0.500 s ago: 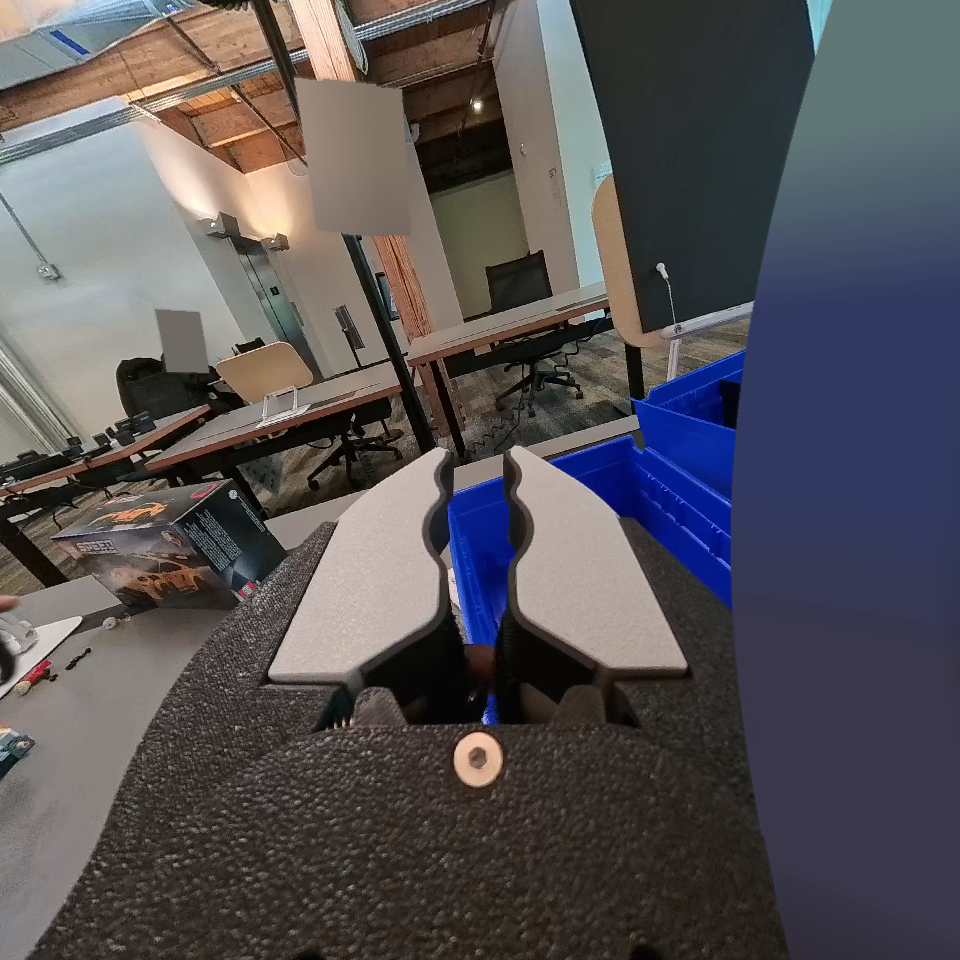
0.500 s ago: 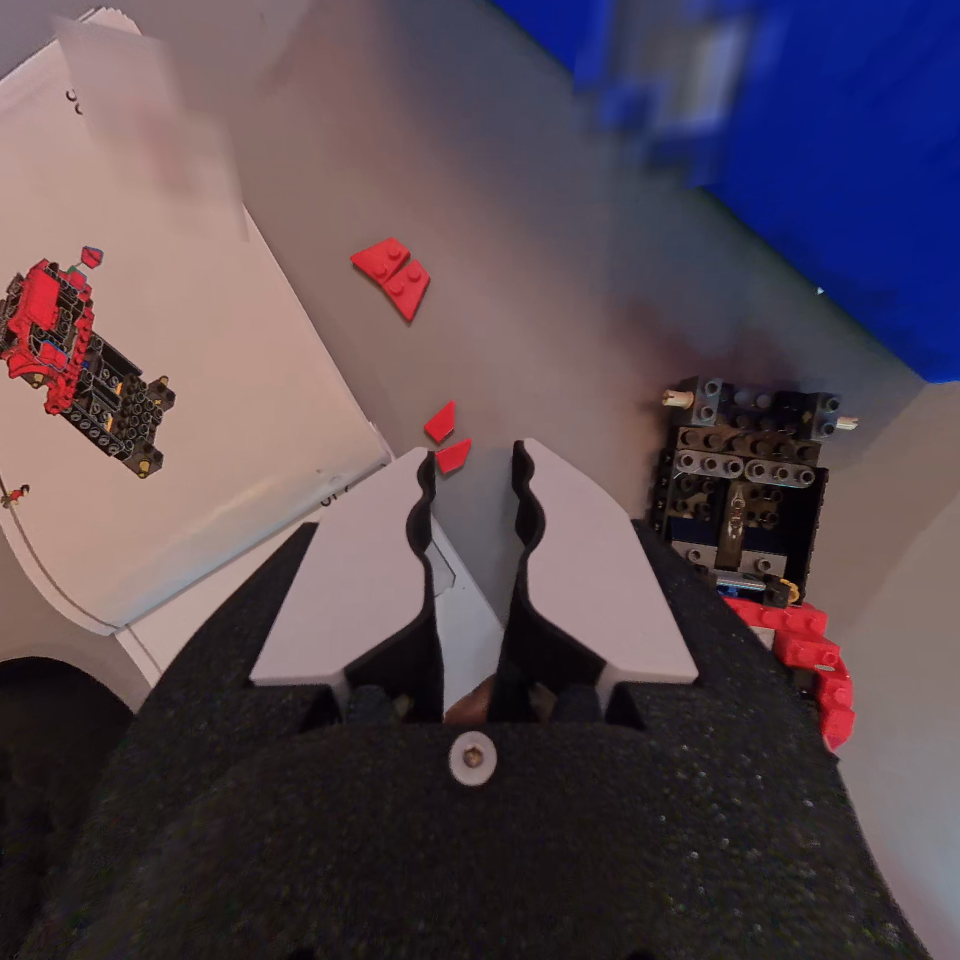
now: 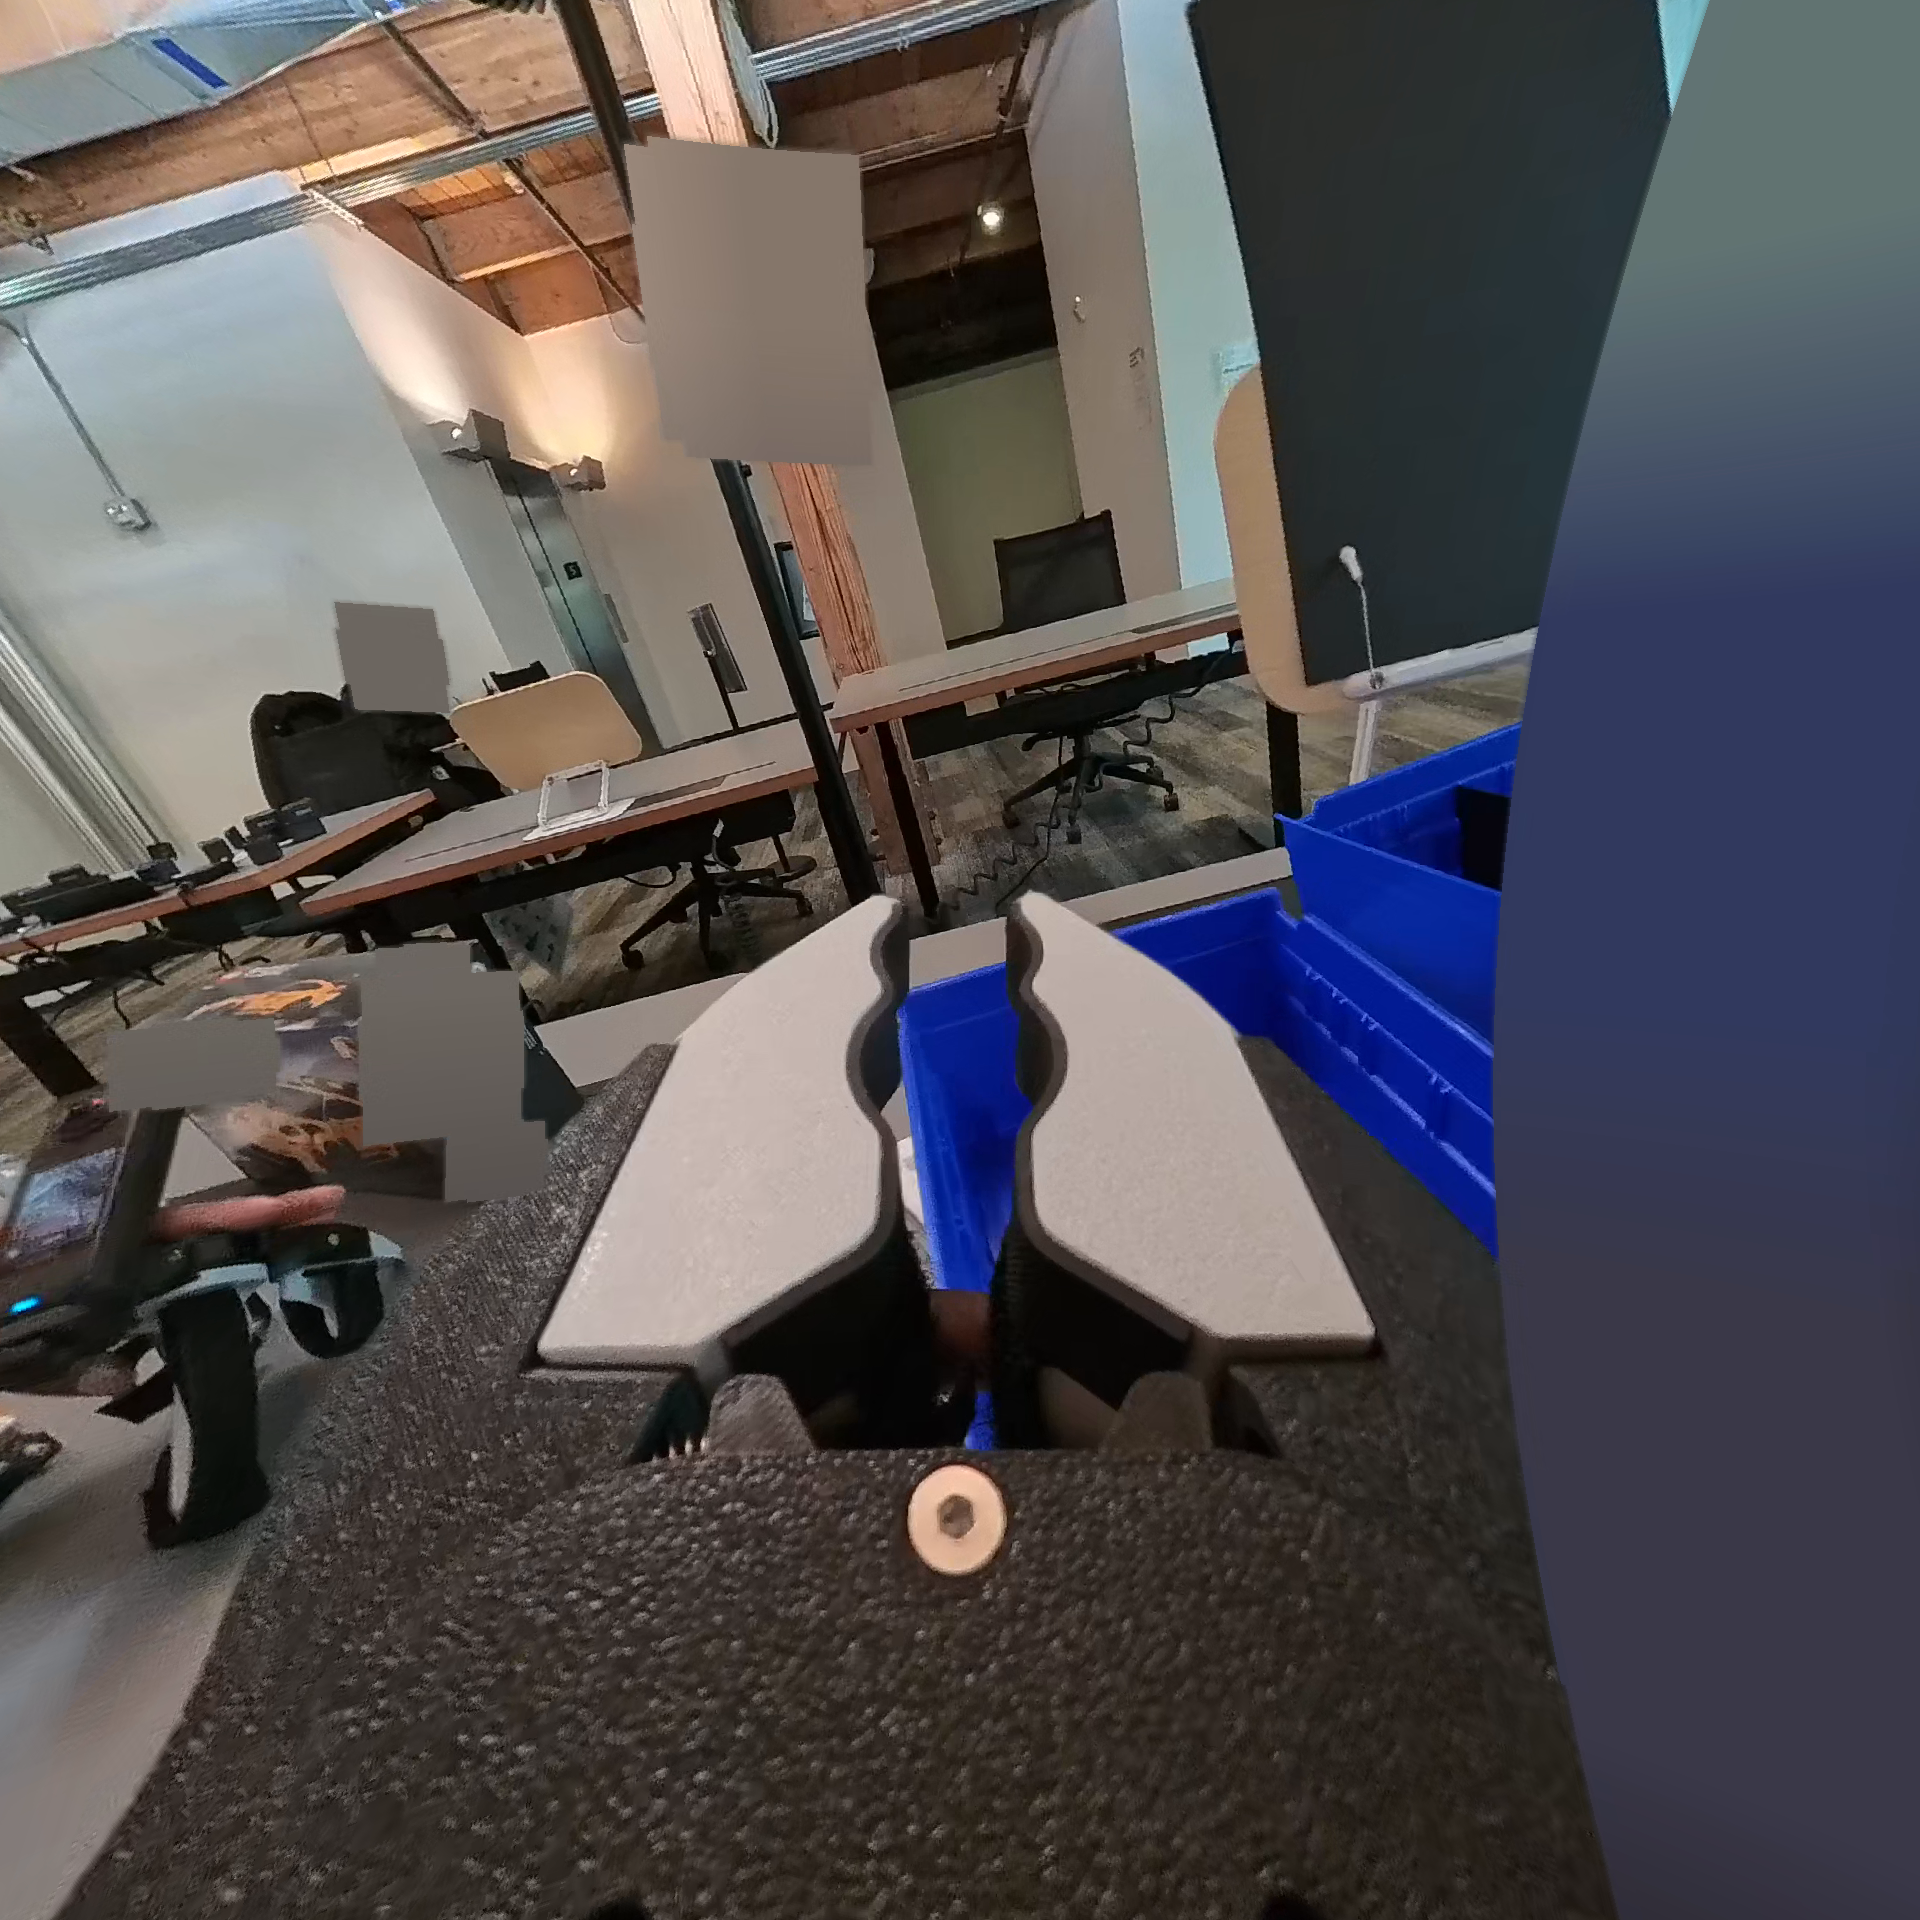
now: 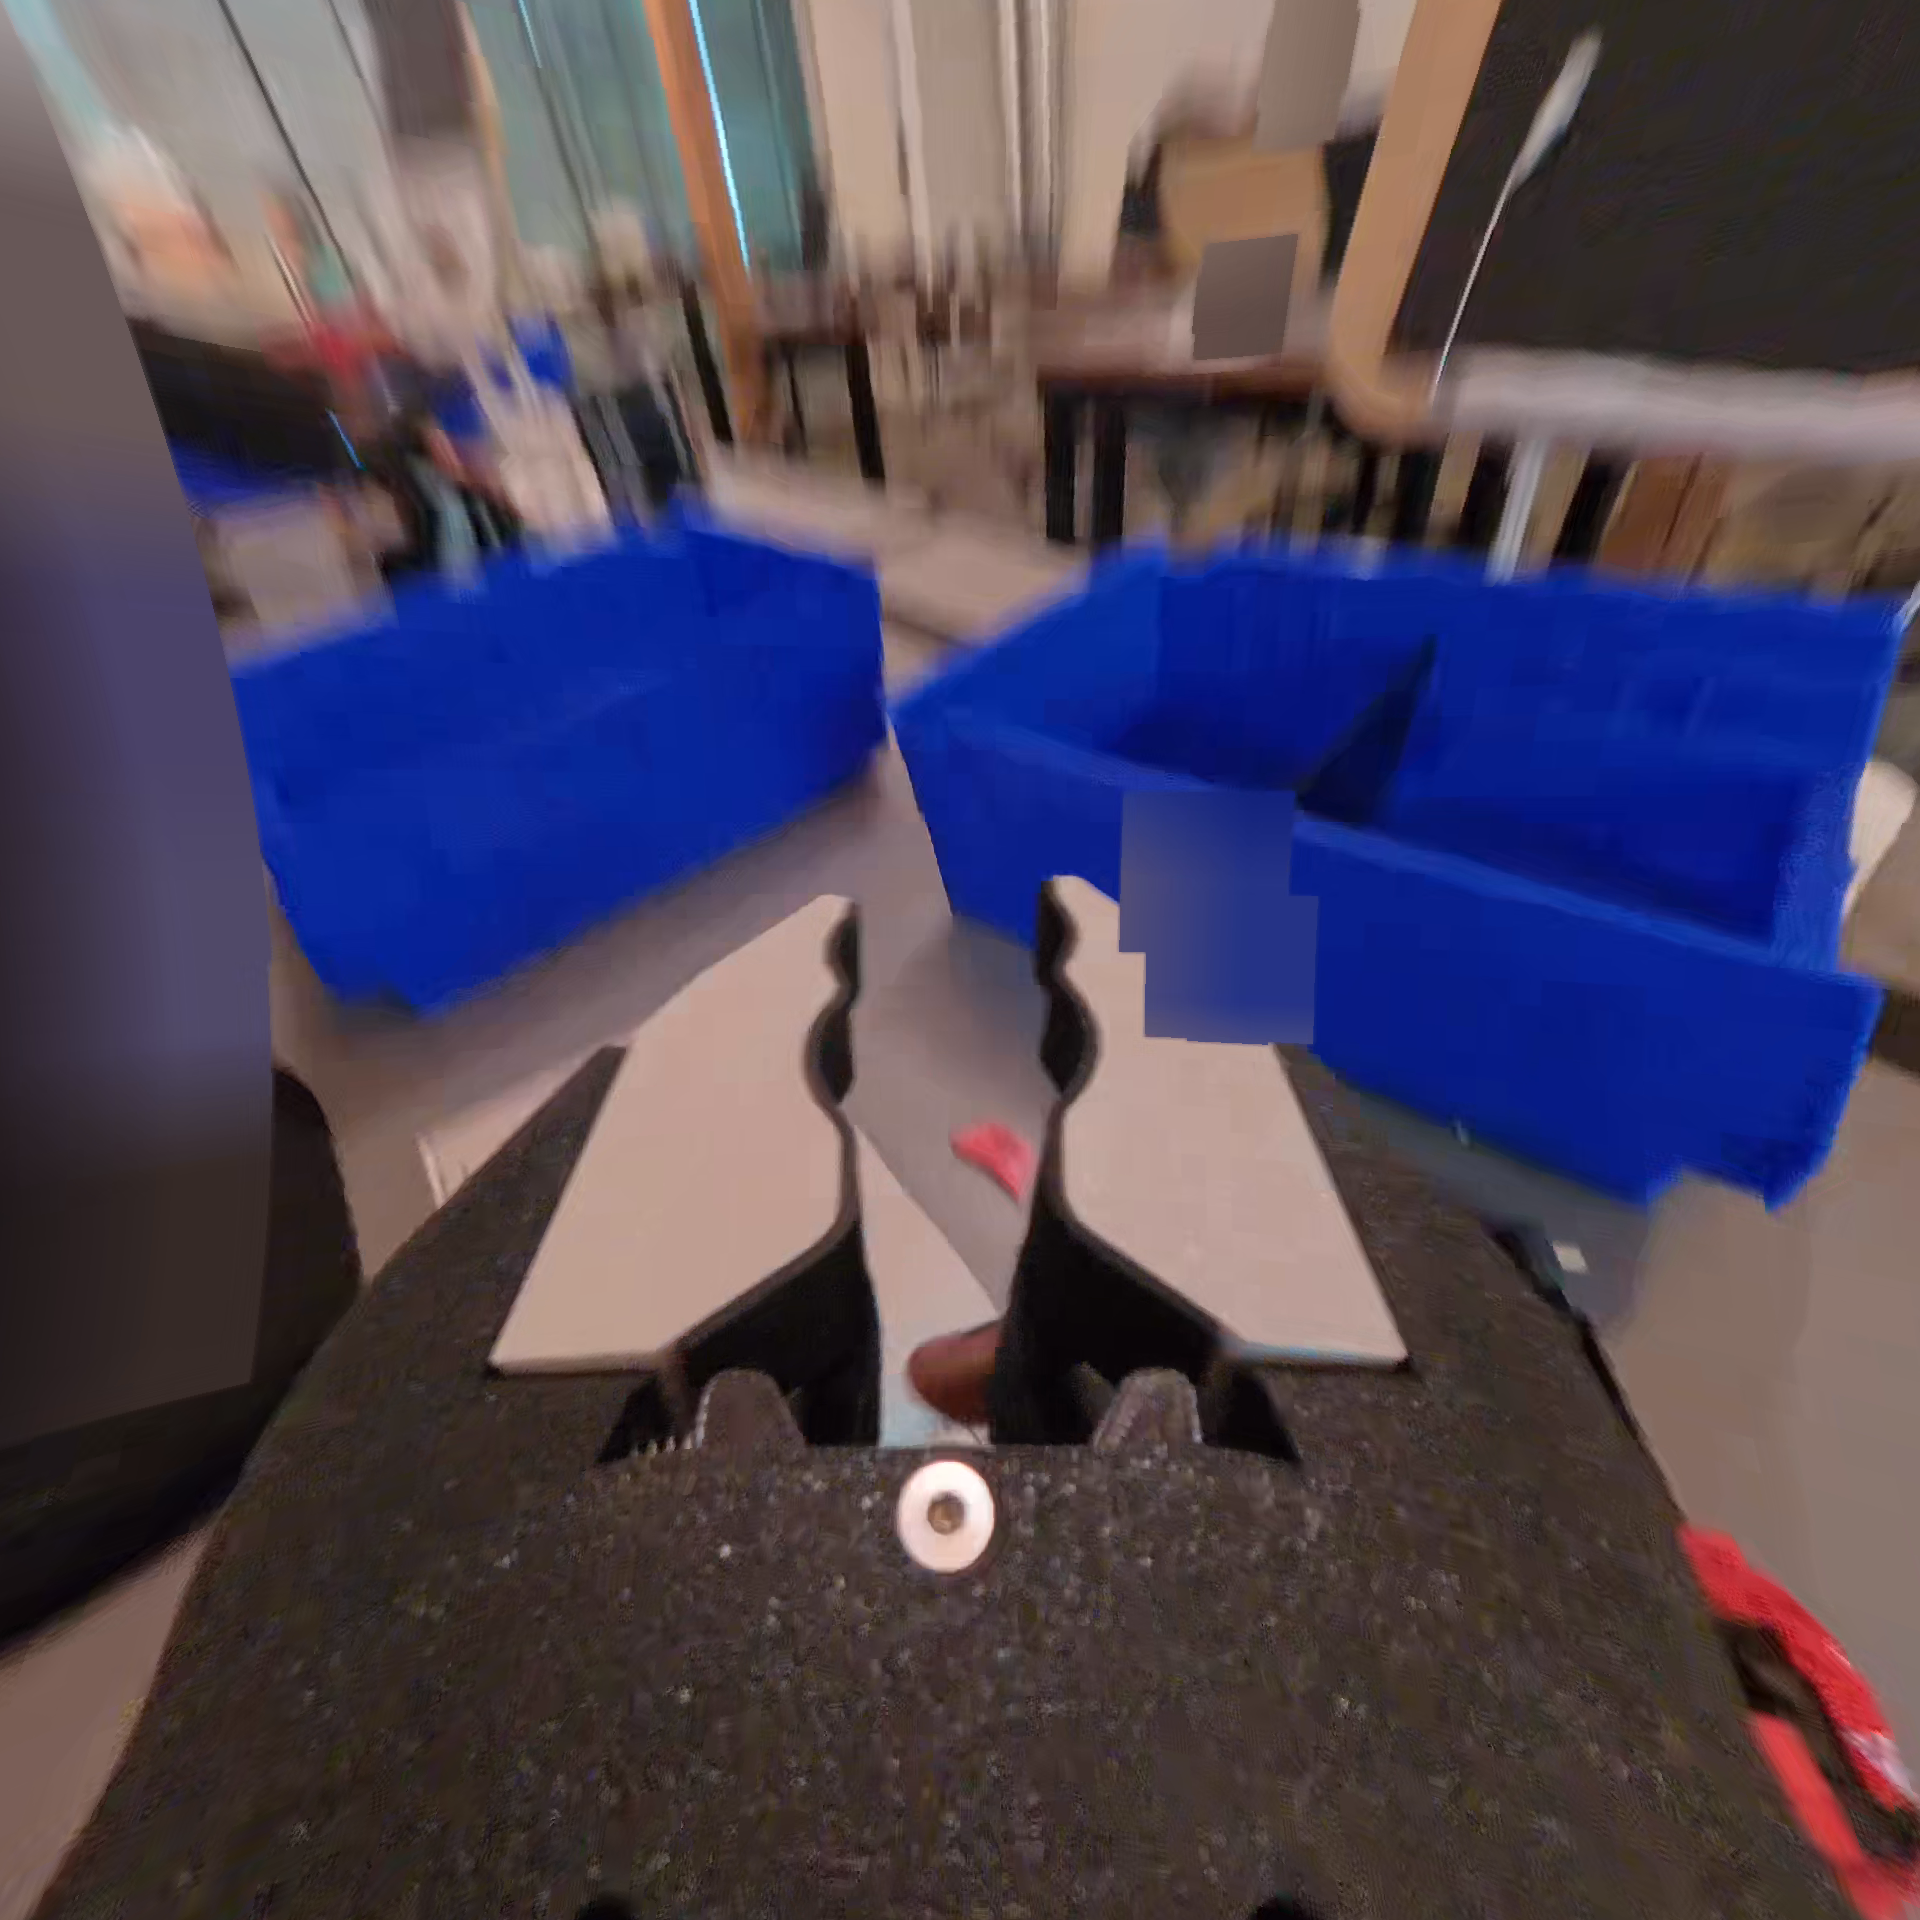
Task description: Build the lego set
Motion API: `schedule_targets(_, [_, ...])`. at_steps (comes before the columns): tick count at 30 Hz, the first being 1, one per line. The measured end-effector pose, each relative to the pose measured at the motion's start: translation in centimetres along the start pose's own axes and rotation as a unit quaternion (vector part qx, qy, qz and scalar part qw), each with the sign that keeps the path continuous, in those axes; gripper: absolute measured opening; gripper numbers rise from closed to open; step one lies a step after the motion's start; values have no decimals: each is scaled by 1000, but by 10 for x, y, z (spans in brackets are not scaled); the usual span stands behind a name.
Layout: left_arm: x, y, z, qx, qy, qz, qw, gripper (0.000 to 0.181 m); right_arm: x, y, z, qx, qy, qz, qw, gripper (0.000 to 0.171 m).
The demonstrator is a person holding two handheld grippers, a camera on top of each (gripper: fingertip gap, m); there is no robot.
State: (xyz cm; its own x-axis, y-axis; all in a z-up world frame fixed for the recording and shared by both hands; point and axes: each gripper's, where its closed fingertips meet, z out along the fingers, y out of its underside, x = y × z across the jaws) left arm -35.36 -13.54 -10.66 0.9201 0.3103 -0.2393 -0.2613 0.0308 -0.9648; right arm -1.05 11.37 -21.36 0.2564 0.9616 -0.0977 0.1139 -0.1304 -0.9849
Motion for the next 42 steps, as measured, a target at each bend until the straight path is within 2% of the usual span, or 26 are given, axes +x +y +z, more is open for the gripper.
schedule_targets(1, [-1,-1,0,3,-2,-9,1000,16,-6,-17,-10,70,2,8,997,46])
schedule_targets(3, [-3,-4,0,13,-3,-28,1000,16,-9,-34,-33,181,28,5,983,61])
schedule_targets(6, [-4,-8,-2,29,-3,-51,998,15,10,-36,-63,250,101,-18,963,72])
schedule_targets(9, [-4,-15,-4,44,-1,-69,997,12,27,-46,-88,296,123,17,947,60])
schedule_targets(13, [0,-21,-4,61,2,-68,996,11,49,-35,-103,313,194,11,930,45])
schedule_targets(20, [2,-20,1,62,-10,-41,997,18,35,-31,-88,288,177,-43,940,1])
schedule_targets(21, [2,-20,1,62,-14,-35,997,19,34,-29,-86,281,178,-52,941,0])
schedule_targets(24, [-2,-22,0,71,-24,-35,997,29,34,-23,-78,255,180,-62,948,0])
schedule_targets(27, [-15,-33,-7,112,-54,-67,990,57,25,-23,-71,253,153,-78,952,0])
schedule_targets(29, [-28,-44,-19,160,-80,-95,979,70,24,-24,-69,253,165,-109,947,16])
schedule_targets(31, [-41,-60,-37,230,-98,-131,959,84,27,-24,-68,247,194,-142,939,45])
schedule_targets(33, [-53,-74,-56,298,-109,-168,933,91,27,-23,-66,240,205,-165,934,61])
schedule_targets(35, [-59,-76,-64,319,-110,-182,923,96,30,-21,-63,234,210,-170,934,70])
schedule_targets(36, [-58,-72,-61,301,-102,-171,932,93,33,-18,-61,225,215,-167,936,70])
schedule_targets(37, [-52,-63,-52,262,-85,-146,950,77,37,-14,-59,209,221,-163,939,66])
schedule_targets(39, [-36,-25,-25,126,-46,-74,988,9,47,-2,-57,161,243,-147,945,45])
schedule_targets(40, [-31,-2,-11,54,-39,-53,996,0,51,3,-56,137,257,-140,946,34])
schedule_targets(42, [-25,40,13,-61,-35,-50,996,0,56,11,-54,99,268,-136,949,20])
